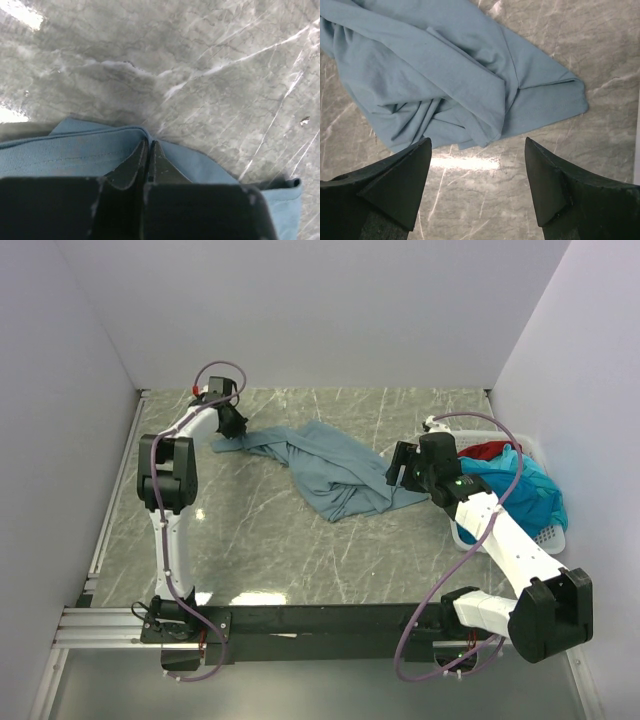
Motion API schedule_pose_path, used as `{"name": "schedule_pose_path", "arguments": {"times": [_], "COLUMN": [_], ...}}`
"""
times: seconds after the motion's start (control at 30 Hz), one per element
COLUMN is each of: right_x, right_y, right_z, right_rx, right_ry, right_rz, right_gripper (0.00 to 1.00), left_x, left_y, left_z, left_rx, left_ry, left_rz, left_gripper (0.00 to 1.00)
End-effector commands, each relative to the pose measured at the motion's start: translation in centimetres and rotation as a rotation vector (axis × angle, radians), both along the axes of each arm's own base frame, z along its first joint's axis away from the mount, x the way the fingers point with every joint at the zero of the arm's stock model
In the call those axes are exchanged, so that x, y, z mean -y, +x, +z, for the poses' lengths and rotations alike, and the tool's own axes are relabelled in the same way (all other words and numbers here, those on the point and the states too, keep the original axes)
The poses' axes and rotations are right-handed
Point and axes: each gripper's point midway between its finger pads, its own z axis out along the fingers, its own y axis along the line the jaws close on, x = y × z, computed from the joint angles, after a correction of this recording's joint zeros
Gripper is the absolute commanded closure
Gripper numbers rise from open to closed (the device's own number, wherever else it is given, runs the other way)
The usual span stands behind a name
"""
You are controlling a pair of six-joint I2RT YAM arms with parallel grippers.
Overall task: Fold and stack the t-shirts
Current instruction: Flatten the tshirt out
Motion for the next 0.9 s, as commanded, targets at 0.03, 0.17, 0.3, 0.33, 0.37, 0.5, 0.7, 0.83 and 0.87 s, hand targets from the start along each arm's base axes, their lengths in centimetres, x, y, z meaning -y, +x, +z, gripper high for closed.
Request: {"name": "schedule_pose_path", "arguments": {"times": [0.03, 0.17, 0.3, 0.33, 0.37, 0.5, 0.7, 0.83, 0.87], "right_x": [0.4, 0.4, -0.5, -0.8, -0.9, -1.2, -2.5, -3.1, -3.1], "right_y": [0.7, 0.6, 0.5, 0.4, 0.3, 0.2, 0.4, -0.6, -0.8], "right_z": [1.0, 0.8, 0.2, 0.0, -0.1, -1.2, -2.0, -3.1, -3.3], "right_rx": [0.052, 0.053, 0.023, 0.016, 0.008, -0.044, -0.094, -0.138, -0.146], "right_ry": [-0.025, -0.03, -0.013, -0.01, -0.009, -0.003, 0.07, 0.11, 0.115], "right_rz": [-0.006, 0.004, 0.038, 0.046, 0.048, 0.022, 0.016, 0.025, 0.021], "right_gripper": [0.19, 0.2, 0.22, 0.22, 0.23, 0.23, 0.23, 0.24, 0.24], "left_x": [-0.5, -0.8, -1.9, -2.0, -2.4, -4.4, -5.8, -9.4, -10.1], "left_y": [0.2, -2.0, -6.5, -7.3, -8.2, -14.3, -23.5, -29.3, -30.5], "left_z": [4.4, 8.0, 9.1, 11.6, 12.0, 11.1, 11.4, 12.2, 11.7], "left_rx": [0.113, 0.211, 0.221, 0.287, 0.298, 0.262, 0.268, 0.301, 0.282], "left_ry": [0.034, 0.029, 0.053, 0.042, 0.051, 0.078, 0.012, 0.056, 0.063], "left_rz": [0.012, 0.031, 0.072, 0.079, 0.09, 0.172, 0.289, 0.49, 0.536], "left_gripper": [1.0, 0.99, 0.99, 0.99, 1.0, 0.99, 0.99, 0.99, 0.99]}}
